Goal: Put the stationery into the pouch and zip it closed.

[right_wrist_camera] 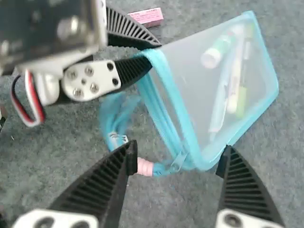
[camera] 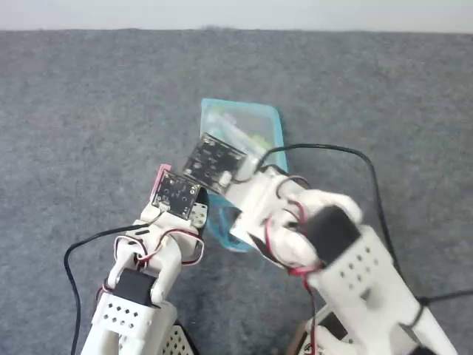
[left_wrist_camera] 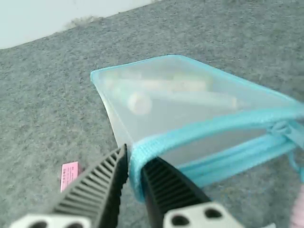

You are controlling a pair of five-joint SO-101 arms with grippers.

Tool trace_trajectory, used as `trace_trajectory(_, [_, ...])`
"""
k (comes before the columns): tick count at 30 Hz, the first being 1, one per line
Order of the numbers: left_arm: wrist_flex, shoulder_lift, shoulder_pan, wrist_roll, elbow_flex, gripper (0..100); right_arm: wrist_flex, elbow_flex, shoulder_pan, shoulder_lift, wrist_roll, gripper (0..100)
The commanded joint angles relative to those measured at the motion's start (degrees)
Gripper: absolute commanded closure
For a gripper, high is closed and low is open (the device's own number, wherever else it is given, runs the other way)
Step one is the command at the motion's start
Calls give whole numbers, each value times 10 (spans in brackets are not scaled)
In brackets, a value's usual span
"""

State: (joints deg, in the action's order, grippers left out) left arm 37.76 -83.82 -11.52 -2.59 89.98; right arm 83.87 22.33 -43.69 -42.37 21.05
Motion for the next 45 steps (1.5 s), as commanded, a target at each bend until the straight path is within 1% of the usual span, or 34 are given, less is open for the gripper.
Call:
trace_trajectory(1, [-12,-7,3,9,-25,988,-12,49,49,-36,16,723])
trace_trajectory(4, [-6,-5,3,9,-34,988,-84,142,109,-43,60,723])
trace_trajectory(7, [31,-8,3,9,-56,988,-153,216,144,-43,105,721])
trace_trajectory(13, [34,-8,3,9,-59,988,-225,279,222,-37,187,721])
trace_trajectory(15, [34,-8,3,9,-59,988,-248,297,235,-37,207,721])
trace_trajectory(18, [33,-8,1,9,-59,988,-287,329,234,-37,221,721])
trace_trajectory(25, [33,-7,1,9,-59,988,-341,354,166,-29,216,721])
trace_trajectory(32, [33,-6,1,9,-59,988,-396,347,167,36,208,722])
trace_trajectory(36, [33,-5,-2,9,-58,988,-402,317,196,37,195,721])
trace_trajectory(39, [33,-5,-2,9,-58,988,-402,300,199,43,196,721])
trace_trajectory(42, [33,-5,-2,9,-58,988,-402,297,167,43,217,723])
trace_trajectory(45, [33,-5,-2,9,-58,988,-403,294,136,43,221,724])
